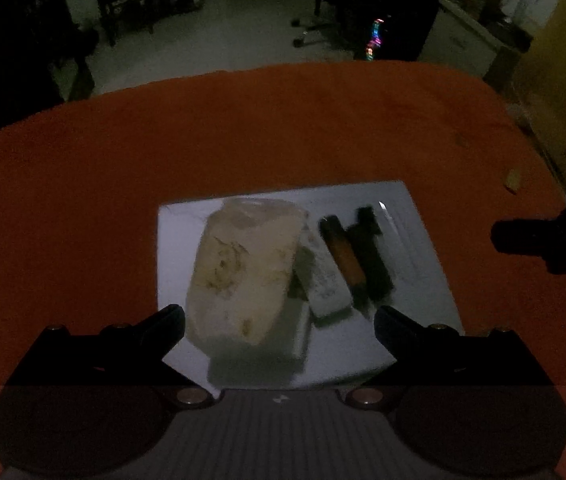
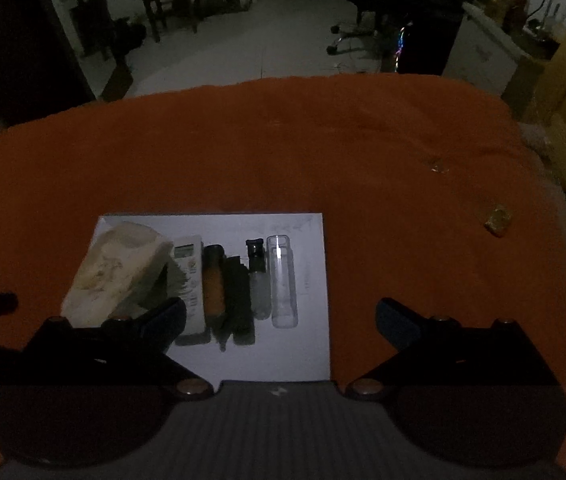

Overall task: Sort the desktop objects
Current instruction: 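Grasp the crumpled paper bag with the left tool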

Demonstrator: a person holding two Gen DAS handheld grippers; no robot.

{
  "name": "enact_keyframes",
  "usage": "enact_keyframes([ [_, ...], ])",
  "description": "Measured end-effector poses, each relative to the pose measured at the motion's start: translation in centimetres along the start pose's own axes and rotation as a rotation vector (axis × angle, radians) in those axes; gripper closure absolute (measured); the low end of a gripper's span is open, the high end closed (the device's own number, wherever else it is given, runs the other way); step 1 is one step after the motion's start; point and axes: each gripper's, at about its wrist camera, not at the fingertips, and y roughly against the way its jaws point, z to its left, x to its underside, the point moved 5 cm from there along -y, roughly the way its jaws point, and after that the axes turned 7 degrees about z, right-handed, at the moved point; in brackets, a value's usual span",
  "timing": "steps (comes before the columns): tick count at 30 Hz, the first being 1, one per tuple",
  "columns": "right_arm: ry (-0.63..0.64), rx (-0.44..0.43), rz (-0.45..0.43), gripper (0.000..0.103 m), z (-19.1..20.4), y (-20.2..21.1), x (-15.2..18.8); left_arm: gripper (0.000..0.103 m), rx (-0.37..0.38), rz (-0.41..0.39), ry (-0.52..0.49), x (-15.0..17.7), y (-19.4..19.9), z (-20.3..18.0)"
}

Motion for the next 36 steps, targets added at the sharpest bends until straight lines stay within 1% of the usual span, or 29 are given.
enact_keyframes([
  [3, 0.010, 0.012, 0.028, 0.002, -0.3, -1.8, -0.5, 0.001, -0.039, -0.023, -0.014, -0.3, -1.3, 0.7],
  [6, 0.013, 0.034, 0.078, 0.004, -1.2, -2.6, -0.7, 0.001, -0.074, 0.019, 0.025, -0.1, -2.4, 1.8],
  [8, 0.032, 0.061, 0.093, 0.004, -1.6, -2.1, -0.9, 0.001, -0.082, 0.046, 0.043, 0.1, -2.5, 2.3],
  [11, 0.080, 0.049, 0.048, 0.004, -1.1, -0.7, -1.3, 0.002, -0.104, 0.002, 0.028, -0.3, -2.0, 2.8],
  [14, 0.111, 0.026, 0.001, 0.004, -0.1, -1.1, -1.6, 0.001, -0.118, -0.027, 0.011, -0.7, -2.6, 3.1],
  [17, 0.145, -0.028, -0.031, 0.004, 1.2, -3.2, -1.8, 0.001, -0.132, -0.038, -0.011, -0.7, -4.1, 3.3],
  [20, 0.202, -0.034, -0.118, 0.005, 2.4, -5.2, -1.7, 0.001, -0.146, -0.048, -0.032, -0.8, -5.5, 3.5],
  [23, 0.244, -0.059, -0.179, 0.006, 3.2, -7.2, -1.3, 0.001, -0.150, -0.077, -0.129, -0.4, -7.1, 2.3],
  [25, 0.228, -0.079, -0.167, 0.008, 3.3, -9.0, -1.1, 0.001, -0.144, -0.084, -0.165, -0.1, -8.1, 1.6],
  [26, 0.211, -0.086, -0.156, 0.012, 3.3, -9.8, -0.9, 0.001, -0.136, -0.074, -0.168, 0.1, -8.5, 1.4],
  [27, 0.197, -0.087, -0.126, 0.020, 3.2, -10.8, -0.8, 0.000, -0.128, -0.065, -0.171, 0.2, -9.0, 1.3],
  [28, 0.183, -0.088, -0.095, 0.024, 3.2, -11.7, -0.6, 0.001, -0.122, -0.052, -0.171, 0.3, -9.3, 1.1],
  [29, 0.182, -0.090, -0.064, 0.035, 3.2, -12.5, -0.4, 0.001, -0.121, -0.034, -0.170, 0.4, -9.6, 1.1],
  [30, 0.182, -0.076, -0.038, 0.041, 3.1, -13.2, -0.3, 0.001, -0.124, -0.025, -0.172, 0.5, -9.8, 1.0],
  [32, 0.170, -0.061, -0.007, 0.042, 2.9, -14.2, -0.2, 0.001, -0.140, -0.031, -0.189, 0.6, -9.7, 0.9],
  [34, 0.152, -0.071, 0.018, 0.047, 2.6, -14.8, -0.1, 0.001, -0.155, -0.049, -0.206, 0.5, -9.3, 1.0],
  [36, 0.134, -0.081, 0.043, 0.052, 2.2, -15.4, 0.0, 0.001, -0.162, -0.058, -0.180, 0.2, -8.9, 1.9],
])
